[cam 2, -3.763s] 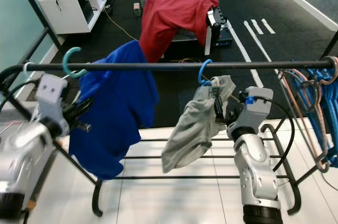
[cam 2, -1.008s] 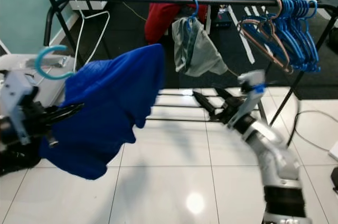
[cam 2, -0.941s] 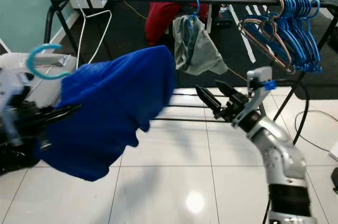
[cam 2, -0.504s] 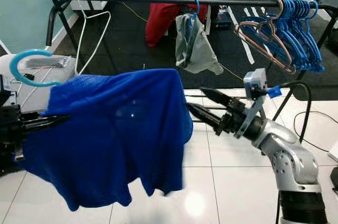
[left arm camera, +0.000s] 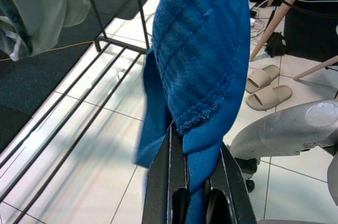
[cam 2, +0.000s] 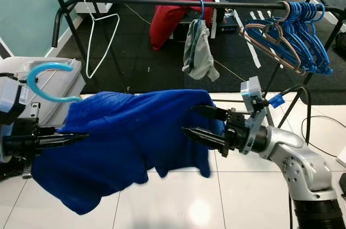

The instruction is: Hang hanger

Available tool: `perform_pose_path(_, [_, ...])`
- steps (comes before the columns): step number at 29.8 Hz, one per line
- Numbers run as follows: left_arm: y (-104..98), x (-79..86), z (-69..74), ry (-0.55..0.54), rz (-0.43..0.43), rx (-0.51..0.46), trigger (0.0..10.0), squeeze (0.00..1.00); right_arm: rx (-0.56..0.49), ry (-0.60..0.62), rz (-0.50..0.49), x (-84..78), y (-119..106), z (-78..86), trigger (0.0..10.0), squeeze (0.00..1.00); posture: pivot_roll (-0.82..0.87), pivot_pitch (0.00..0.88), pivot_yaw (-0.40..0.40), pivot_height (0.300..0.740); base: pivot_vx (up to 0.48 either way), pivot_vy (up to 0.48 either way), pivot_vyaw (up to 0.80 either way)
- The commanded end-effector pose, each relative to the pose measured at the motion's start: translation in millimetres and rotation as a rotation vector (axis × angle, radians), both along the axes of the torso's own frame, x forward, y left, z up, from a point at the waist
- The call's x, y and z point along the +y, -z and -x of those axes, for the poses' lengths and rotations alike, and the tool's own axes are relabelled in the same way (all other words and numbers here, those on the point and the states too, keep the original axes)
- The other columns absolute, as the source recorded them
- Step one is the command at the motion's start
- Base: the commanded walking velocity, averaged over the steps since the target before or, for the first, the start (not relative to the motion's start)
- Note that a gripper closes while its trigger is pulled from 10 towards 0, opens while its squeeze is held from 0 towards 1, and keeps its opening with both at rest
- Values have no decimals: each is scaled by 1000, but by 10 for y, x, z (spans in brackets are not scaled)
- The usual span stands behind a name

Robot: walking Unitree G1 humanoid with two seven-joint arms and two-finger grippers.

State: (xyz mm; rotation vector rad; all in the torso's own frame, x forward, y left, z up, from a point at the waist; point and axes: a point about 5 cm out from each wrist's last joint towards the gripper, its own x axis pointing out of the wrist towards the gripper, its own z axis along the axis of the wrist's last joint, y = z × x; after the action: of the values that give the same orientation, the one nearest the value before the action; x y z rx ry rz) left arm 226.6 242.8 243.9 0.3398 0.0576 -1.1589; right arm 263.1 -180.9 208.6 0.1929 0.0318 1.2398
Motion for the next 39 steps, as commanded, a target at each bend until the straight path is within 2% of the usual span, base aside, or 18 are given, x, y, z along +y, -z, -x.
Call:
perform_pose_path(1, [-19, 30, 3, -4, -40, 6, 10000, 0, -8, -44, -21, -9, -77, 68, 10000, 0, -61, 70, 14, 740, 0, 0, 0])
perform_pose_path(5, [9, 118, -36, -56, -53, 5, 10000, 0, -15, -184, -117, -55, -269, 294, 10000, 0, -66, 74, 13, 740, 0, 0, 0])
perform_pose_path(7, [22, 133, -39, -62, -54, 9, 10000, 0, -22, -206, -142, -64, -314, 334, 10000, 0, -66, 74, 13, 740, 0, 0, 0])
perform_pose_path(10, [55, 140, -35, -65, -59, 20, 10000, 0, -66, -221, -273, -114, -503, 370, 10000, 0, -72, 79, 14, 740, 0, 0, 0])
perform_pose_path(12, [68, 132, -28, -61, -57, 28, 10000, 0, -133, -169, -407, -200, -694, 328, 10000, 0, -73, 81, 16, 740, 0, 0, 0])
perform_pose_path(13, [68, 132, -28, -61, -57, 28, 10000, 0, -133, -169, -407, -200, -694, 328, 10000, 0, -73, 81, 16, 740, 0, 0, 0])
perform_pose_path(15, [71, 122, -22, -56, -54, 32, 10000, 0, -197, -48, -464, -302, -804, 218, 10000, 0, -73, 81, 18, 740, 0, 0, 0])
perform_pose_path(16, [71, 122, -22, -56, -54, 32, 10000, 0, -197, -48, -464, -302, -804, 218, 10000, 0, -73, 81, 18, 740, 0, 0, 0])
perform_pose_path(17, [68, 120, -20, -53, -53, 32, 10000, 0, -220, 72, -418, -340, -791, 106, 10000, 0, -74, 83, 19, 740, 0, 0, 0])
perform_pose_path(18, [38, 111, -19, -43, -43, 26, 10000, 0, -203, 228, -299, -400, -709, -38, 10000, 0, -74, 85, 21, 740, 0, 0, 0])
perform_pose_path(20, [15, 102, -33, -39, -41, 19, 10000, 0, -173, 247, -103, -368, -512, -73, 10000, 0, -73, 85, 21, 740, 0, 0, 0])
perform_pose_path(21, [9, 92, -42, -37, -43, 17, 10000, 0, -155, 205, 11, -313, -361, -40, 10000, 0, -73, 85, 21, 740, 0, 0, 0])
perform_pose_path(25, [8, 84, -44, -34, -42, 15, 10000, 0, -120, 166, 56, -266, -260, 9, 10000, 0, -70, 86, 21, 740, 0, 0, 0])
perform_pose_path(26, [6, 74, -44, -32, -41, 13, 10000, 0, -74, 114, 88, -223, -177, 78, 10000, 0, -68, 87, 22, 740, 0, 0, 0])
perform_pose_path(30, [5, 55, -38, -27, -38, 12, 10000, 0, -11, 67, 138, -181, -50, 154, 10000, 0, -69, 86, 24, 740, 0, 0, 0])
perform_pose_path(33, [1, 44, -31, -22, -36, 12, 10000, 0, -9, 113, 174, -225, 20, 109, 10000, 0, -70, 86, 23, 740, 0, 0, 0])
perform_pose_path(35, [-26, 8, -13, 3, -23, 10, 10000, 0, -56, 213, 210, -303, 38, -16, 10000, 0, -72, 85, 23, 740, 0, 0, 0])
perform_pose_path(39, [-57, -35, 23, 39, -19, 13, 10000, 0, -87, 229, 192, -305, -10, -55, 10000, 0, -70, 84, 22, 740, 0, 0, 0])
